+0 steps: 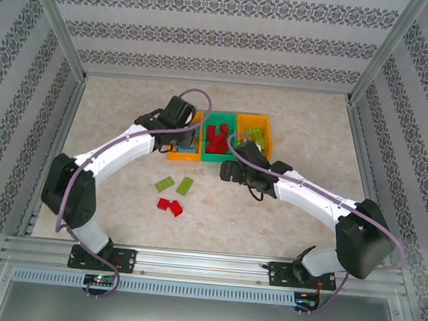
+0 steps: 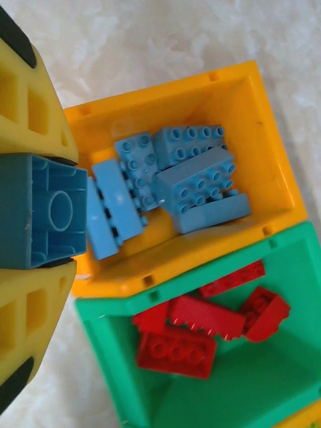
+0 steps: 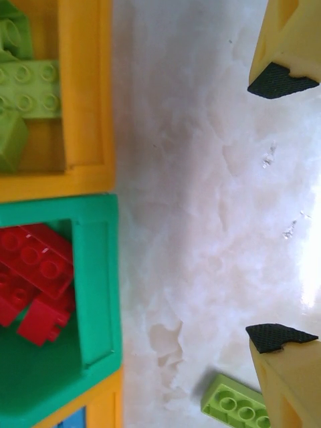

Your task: Sort the legos into containers by color

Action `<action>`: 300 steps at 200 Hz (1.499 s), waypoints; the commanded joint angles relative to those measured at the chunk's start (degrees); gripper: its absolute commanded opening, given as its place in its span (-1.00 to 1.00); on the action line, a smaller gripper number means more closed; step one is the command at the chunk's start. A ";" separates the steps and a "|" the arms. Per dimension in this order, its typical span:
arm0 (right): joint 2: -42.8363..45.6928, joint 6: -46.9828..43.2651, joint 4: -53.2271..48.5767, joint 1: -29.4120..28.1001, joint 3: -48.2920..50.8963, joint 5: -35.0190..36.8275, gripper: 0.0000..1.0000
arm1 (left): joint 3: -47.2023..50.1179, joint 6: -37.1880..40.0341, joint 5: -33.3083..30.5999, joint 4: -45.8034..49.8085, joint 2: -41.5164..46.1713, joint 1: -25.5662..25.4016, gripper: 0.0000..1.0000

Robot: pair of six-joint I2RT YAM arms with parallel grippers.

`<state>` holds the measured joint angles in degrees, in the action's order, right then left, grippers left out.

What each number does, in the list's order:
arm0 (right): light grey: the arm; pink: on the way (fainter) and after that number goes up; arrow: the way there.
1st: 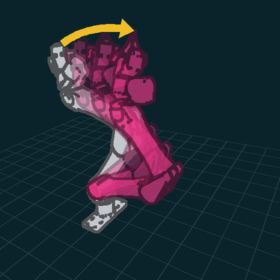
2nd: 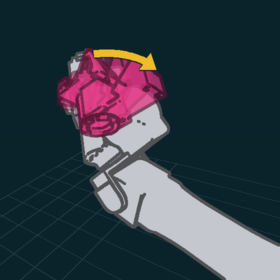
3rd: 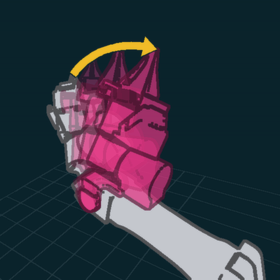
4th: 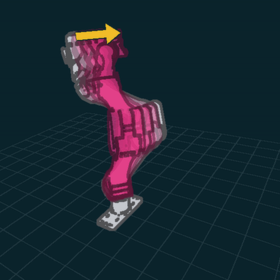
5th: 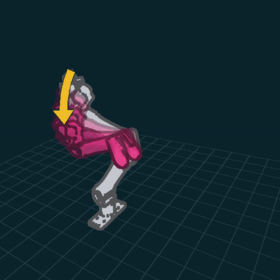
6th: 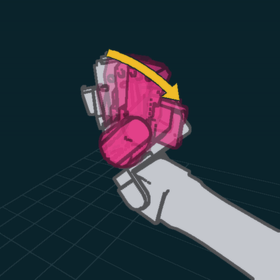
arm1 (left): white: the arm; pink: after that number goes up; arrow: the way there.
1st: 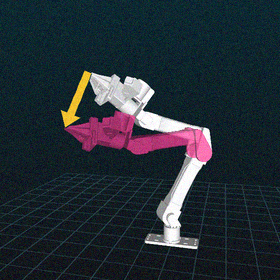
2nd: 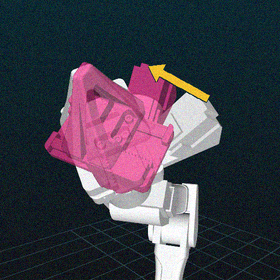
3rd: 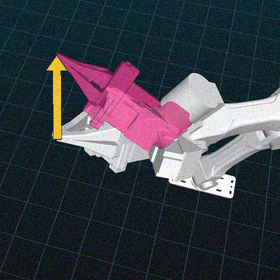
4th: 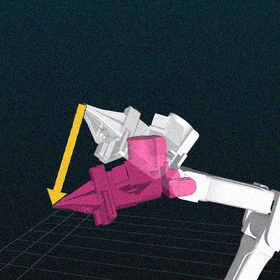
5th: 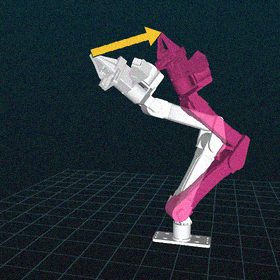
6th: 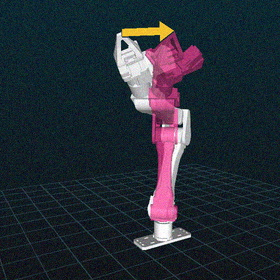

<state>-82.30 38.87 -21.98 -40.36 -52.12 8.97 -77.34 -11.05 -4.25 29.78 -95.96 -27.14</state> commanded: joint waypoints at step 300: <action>-37.82 23.51 -11.23 -14.13 -33.11 -8.91 0.51 | 2.11 -7.69 -2.09 0.16 4.66 6.04 0.99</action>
<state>-117.67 61.67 -28.86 -53.76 -82.63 0.47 -78.63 -19.57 -5.21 30.44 -95.04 -22.44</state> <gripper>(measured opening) 0.784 0.994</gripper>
